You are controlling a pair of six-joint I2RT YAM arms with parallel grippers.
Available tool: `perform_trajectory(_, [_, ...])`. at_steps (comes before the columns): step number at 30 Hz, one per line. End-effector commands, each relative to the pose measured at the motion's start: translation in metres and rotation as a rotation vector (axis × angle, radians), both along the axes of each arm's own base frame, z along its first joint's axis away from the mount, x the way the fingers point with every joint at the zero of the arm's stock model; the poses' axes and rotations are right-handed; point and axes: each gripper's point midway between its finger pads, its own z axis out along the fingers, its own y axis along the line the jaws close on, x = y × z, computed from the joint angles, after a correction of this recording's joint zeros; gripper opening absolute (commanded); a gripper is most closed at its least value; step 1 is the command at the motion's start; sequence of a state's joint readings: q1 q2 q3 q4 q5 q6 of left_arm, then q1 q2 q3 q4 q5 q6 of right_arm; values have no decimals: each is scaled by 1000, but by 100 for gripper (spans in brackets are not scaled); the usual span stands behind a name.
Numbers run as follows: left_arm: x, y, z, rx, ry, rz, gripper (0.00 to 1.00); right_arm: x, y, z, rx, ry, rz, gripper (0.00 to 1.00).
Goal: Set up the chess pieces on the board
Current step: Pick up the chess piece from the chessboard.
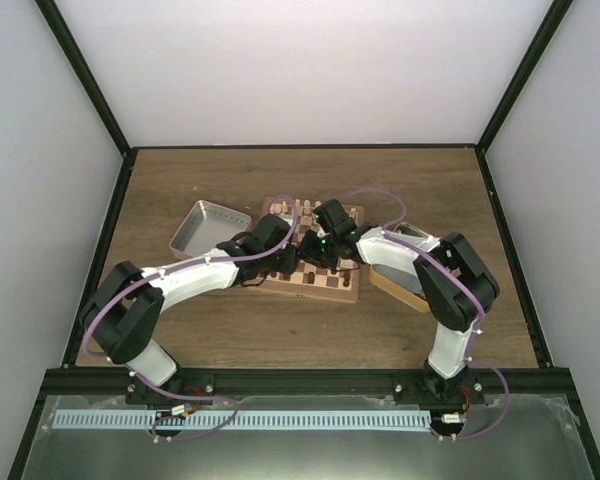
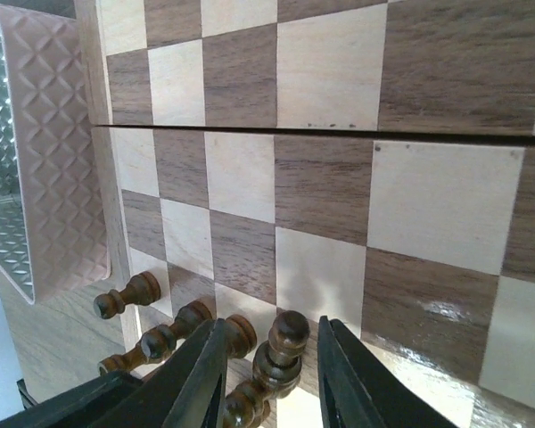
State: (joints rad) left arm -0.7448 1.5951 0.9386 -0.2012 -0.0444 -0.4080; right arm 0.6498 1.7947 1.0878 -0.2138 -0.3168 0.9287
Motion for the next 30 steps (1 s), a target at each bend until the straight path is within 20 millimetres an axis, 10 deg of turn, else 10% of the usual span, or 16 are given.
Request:
perform_trajectory(1, [7, 3, 16, -17, -35, 30, 17, 3, 10, 1, 10, 18, 8, 30])
perform_trajectory(30, [0, 5, 8, -41, 8, 22, 18, 3, 8, -3, 33, 60, -80, 21])
